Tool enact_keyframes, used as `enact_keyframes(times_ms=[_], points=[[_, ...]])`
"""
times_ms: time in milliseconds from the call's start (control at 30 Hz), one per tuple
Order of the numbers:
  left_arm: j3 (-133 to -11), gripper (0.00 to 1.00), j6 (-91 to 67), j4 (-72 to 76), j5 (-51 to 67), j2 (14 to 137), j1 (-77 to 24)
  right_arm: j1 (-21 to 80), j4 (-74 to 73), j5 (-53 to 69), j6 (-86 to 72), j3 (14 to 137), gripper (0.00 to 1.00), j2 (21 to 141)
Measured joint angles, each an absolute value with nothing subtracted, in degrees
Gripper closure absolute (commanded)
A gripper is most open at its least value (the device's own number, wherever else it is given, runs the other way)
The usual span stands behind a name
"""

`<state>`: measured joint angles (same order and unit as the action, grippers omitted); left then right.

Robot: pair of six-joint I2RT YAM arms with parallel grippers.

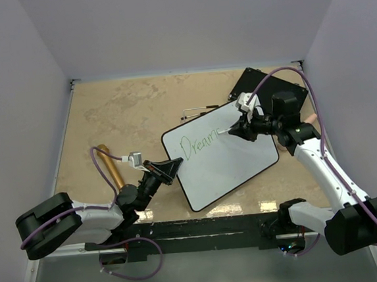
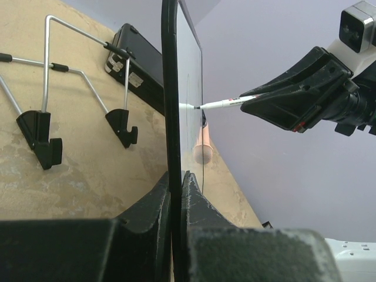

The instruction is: Write a sentence on the whiteboard

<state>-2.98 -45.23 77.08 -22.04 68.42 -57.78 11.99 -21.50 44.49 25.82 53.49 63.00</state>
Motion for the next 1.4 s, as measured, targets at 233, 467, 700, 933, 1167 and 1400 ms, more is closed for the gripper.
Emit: enact_keyframes(times_ms=[233,467,700,933,1167,1400], points=[[-2.98,1.0,-45.47,77.06,-22.28,68.51,-57.78,12.03,-22.74,42.17,25.8,53.49,1.0,62.43],[-2.98,1.0,-45.5,77.06,-22.35,68.45,-57.78,12.05,-23.73,40.23,26.26,53.49,1.0,62.02],[-2.98,1.0,-45.47,77.03,-22.46,68.4,-57.78,12.05,-27.03,40.56,29.28,53.49,1.0,61.73],[-2.98,1.0,-45.45,77.08,-22.37,68.4,-57.78,12.56,-29.36,43.16,30.96,53.49,1.0,61.87],[-2.98,1.0,-45.23,77.12,-21.89,68.45,-57.78,12.75,-30.11,45.5,30.74,55.57,1.0,61.84],[-2.98,1.0,-45.19,77.12,-21.76,68.45,-57.78,12.38,-29.61,46.04,30.06,59.31,1.0,56.97]])
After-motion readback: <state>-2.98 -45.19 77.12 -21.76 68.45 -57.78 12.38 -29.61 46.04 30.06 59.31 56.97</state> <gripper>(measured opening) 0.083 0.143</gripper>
